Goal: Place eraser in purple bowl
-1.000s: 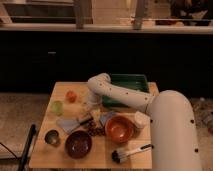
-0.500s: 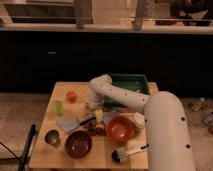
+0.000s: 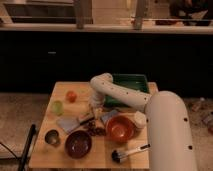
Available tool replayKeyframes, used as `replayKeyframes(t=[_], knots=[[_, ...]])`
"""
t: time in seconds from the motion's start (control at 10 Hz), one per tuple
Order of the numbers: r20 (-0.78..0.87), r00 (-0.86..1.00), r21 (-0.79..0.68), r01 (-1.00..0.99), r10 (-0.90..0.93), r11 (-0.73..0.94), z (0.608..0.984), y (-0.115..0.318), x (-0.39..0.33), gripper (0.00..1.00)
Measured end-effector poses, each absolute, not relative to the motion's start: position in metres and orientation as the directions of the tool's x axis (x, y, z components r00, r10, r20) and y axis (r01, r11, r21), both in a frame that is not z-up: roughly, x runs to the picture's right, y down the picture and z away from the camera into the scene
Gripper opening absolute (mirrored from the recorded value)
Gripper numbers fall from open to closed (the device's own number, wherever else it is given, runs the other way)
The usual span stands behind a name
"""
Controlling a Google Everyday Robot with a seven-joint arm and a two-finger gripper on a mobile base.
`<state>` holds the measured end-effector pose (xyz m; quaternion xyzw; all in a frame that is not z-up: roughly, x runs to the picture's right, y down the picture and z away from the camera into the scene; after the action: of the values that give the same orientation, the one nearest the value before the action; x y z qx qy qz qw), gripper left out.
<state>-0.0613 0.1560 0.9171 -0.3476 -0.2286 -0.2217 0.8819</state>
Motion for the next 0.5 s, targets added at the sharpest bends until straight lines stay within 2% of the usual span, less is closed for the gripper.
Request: replayKeyframes(t=[0.1,0.5], knots=[[0.557,0.796,-0.512,0.552,-0.235,0.658,0.9160,0.1547,-0.0615,0.00],[0.529,0.814,-0.523,0.536,-0.241,0.662,0.9173,0.1479,-0.0597,0.00]])
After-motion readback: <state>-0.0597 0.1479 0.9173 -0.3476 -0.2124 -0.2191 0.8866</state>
